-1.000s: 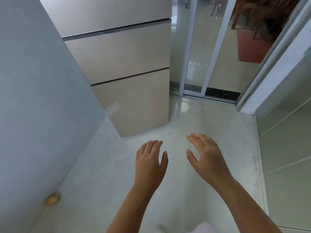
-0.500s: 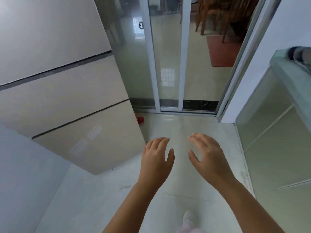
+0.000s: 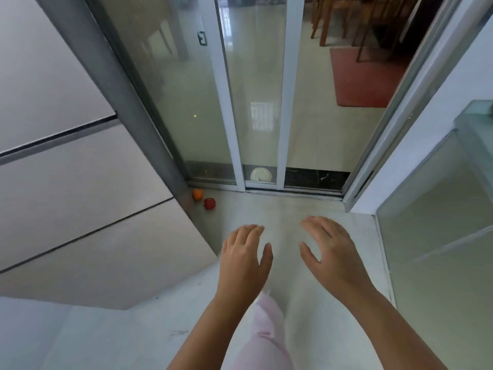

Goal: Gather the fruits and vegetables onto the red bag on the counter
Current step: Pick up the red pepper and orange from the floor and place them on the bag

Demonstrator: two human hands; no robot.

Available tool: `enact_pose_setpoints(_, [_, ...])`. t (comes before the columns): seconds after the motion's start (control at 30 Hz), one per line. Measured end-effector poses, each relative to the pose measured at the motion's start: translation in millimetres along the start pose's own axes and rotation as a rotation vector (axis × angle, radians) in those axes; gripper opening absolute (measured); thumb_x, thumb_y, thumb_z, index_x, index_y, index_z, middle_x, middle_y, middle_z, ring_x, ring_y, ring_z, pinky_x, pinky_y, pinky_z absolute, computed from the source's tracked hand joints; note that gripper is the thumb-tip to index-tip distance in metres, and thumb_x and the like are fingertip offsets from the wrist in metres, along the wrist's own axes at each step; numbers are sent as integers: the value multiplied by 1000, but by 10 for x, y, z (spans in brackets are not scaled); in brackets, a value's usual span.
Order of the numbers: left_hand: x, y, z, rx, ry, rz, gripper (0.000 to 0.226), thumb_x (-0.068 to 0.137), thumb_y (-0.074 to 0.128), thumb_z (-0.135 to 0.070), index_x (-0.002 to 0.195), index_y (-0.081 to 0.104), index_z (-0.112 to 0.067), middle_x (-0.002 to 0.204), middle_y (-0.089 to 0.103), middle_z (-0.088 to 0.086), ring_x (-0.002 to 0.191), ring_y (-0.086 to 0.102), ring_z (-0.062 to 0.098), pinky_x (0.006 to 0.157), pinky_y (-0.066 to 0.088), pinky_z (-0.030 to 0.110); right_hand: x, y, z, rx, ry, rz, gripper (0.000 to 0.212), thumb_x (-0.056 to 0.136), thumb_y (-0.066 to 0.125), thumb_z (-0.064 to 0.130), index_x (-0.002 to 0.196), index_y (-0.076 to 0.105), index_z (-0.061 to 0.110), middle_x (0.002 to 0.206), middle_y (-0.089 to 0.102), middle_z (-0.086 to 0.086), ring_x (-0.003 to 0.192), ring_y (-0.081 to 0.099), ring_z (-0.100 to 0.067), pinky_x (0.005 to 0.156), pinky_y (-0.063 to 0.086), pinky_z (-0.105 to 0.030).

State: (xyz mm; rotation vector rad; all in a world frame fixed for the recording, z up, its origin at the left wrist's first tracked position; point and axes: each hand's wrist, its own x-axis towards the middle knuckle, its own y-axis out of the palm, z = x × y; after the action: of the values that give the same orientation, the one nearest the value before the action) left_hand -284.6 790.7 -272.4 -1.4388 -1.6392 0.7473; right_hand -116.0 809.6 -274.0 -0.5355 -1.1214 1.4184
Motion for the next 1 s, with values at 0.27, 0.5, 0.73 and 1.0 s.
enact_pose_setpoints(0.27, [1638, 89, 486, -47, -162, -53, 42, 85, 41, -35, 110, 61, -9, 110, 65, 8, 105, 58, 28, 89, 33, 31, 1835, 366, -119, 8, -114, 98, 38, 80, 55, 24, 114, 60, 8, 114, 64, -10, 107, 58, -28, 93, 35, -36])
enact_pose_setpoints(0.5, [2598, 8, 812, -53, -269, -66, 29, 89, 53, -23, 114, 57, -9, 115, 61, 8, 107, 53, 24, 93, 32, 29, 2968, 634, -97, 121, -207, 50, 37, 79, 57, 20, 112, 60, 5, 110, 64, -12, 103, 58, -29, 91, 42, -39])
enact_pose_setpoints(0.73, [3239, 142, 1168, 37, -383, -143, 34, 89, 45, -31, 117, 56, -15, 120, 58, 2, 113, 50, 21, 98, 34, 33, 4019, 1124, -173, 208, -343, 141, 35, 80, 56, 23, 110, 62, 4, 109, 65, -13, 101, 60, -30, 88, 41, -32])
enact_pose_setpoints(1.0, [4053, 343, 1446, 170, -659, -441, 28, 77, 56, -18, 103, 62, -10, 105, 67, 8, 92, 61, 32, 81, 44, 36, 5392, 1776, -170, 314, -720, 346, 38, 82, 45, 28, 108, 62, 5, 107, 65, -9, 99, 58, -26, 86, 48, -39])
